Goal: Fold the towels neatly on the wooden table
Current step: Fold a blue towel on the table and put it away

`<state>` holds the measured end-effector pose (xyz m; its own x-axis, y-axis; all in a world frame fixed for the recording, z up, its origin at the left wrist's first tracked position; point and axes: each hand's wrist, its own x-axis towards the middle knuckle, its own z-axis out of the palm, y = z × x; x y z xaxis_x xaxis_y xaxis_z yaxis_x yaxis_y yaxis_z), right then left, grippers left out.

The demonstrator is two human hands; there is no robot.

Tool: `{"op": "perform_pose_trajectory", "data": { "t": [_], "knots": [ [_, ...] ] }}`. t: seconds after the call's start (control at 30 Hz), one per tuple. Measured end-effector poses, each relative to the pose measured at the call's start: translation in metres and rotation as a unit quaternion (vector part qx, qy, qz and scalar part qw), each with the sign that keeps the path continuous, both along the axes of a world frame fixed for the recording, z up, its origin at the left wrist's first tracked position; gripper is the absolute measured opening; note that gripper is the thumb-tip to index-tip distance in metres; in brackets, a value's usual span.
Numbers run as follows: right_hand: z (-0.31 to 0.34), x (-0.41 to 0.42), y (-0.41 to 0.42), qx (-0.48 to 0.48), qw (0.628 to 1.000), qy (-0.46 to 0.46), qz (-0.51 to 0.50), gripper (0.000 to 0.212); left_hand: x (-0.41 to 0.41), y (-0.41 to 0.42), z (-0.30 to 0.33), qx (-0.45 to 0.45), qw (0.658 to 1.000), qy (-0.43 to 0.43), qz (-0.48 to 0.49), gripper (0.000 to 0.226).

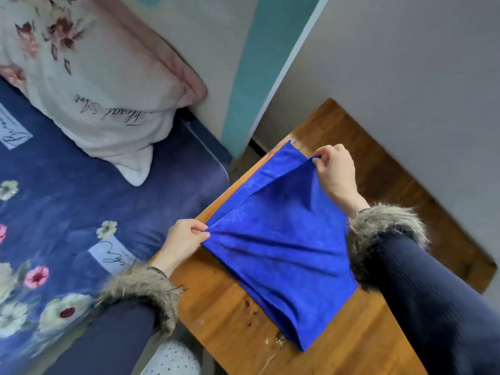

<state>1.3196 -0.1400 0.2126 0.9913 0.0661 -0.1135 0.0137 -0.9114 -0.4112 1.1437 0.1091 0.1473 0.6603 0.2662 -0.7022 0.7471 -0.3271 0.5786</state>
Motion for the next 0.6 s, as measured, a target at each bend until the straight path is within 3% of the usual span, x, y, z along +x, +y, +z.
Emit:
{"op": "perform_pose_trajectory", "data": {
  "t": [0.2, 0.3, 0.6],
  "knots": [
    [-0.057, 0.029, 0.012, -0.055, 0.996, 0.06, 0.024, 0.02, -0.002, -0.003, -0.036, 0.085, 0.994, -0.005, -0.061, 0.003],
    [-0.068, 0.046, 0.019, -0.047, 0.996, 0.071, 0.023, 0.02, -0.001, -0.002, -0.04, 0.118, 0.991, -0.027, -0.061, 0.013],
    [-0.079, 0.058, 0.037, -0.031, 0.993, 0.095, 0.068, 0.016, 0.001, -0.005, -0.041, 0.141, 0.982, -0.078, -0.098, 0.009]
  ]
}}
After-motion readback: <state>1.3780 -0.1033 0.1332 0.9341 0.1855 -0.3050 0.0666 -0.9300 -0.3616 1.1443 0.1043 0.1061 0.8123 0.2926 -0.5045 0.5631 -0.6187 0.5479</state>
